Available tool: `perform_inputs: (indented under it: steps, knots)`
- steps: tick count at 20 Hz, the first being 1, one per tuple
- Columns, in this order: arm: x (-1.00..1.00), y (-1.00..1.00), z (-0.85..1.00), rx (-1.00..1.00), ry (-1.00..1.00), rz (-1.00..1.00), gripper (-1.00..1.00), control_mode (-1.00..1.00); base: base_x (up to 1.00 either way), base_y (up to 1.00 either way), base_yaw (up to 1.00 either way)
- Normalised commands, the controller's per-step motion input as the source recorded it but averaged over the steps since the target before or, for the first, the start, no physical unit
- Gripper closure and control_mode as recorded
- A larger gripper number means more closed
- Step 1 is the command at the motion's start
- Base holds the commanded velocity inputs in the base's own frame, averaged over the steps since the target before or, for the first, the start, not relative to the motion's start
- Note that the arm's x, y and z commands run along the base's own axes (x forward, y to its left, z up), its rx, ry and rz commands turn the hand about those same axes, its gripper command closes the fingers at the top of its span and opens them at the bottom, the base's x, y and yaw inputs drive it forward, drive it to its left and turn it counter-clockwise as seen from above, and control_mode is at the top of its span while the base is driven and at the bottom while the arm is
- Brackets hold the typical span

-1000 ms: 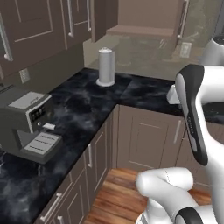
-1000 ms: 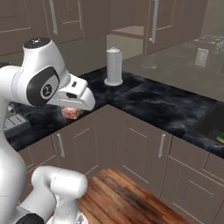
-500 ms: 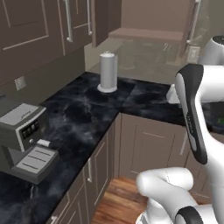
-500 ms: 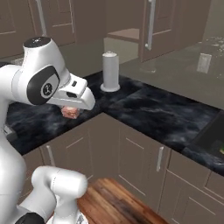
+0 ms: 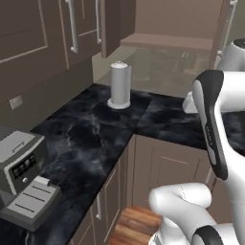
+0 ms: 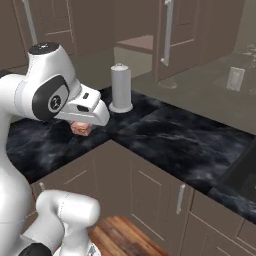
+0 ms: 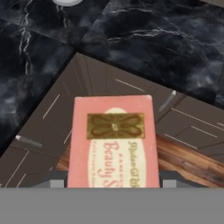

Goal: Pick up the bar soap and sponge from the sink, and place them back in the cabinet, and close the cabinet doors.

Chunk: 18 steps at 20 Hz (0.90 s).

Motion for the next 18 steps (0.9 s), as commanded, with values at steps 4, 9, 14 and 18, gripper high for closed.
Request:
perform_inputs:
  steps: [4, 9, 14, 18]
  knots:
    - [0.00, 0.00, 0.00, 0.00, 0.00, 0.00, 1.00, 1.00, 0.58, 0.28, 0.04]
    - [0.00, 0.00, 0.00, 0.00, 0.00, 0.00, 1.00, 1.00, 0.60, 0.25, 0.06]
    - [0.00, 0.00, 0.00, 0.00, 0.00, 0.00, 1.00, 1.00, 0.56, 0.02, 0.01]
    - [0.00, 0.00, 0.00, 0.00, 0.00, 0.00, 1.00, 1.00, 0.54, -0.03, -0.01]
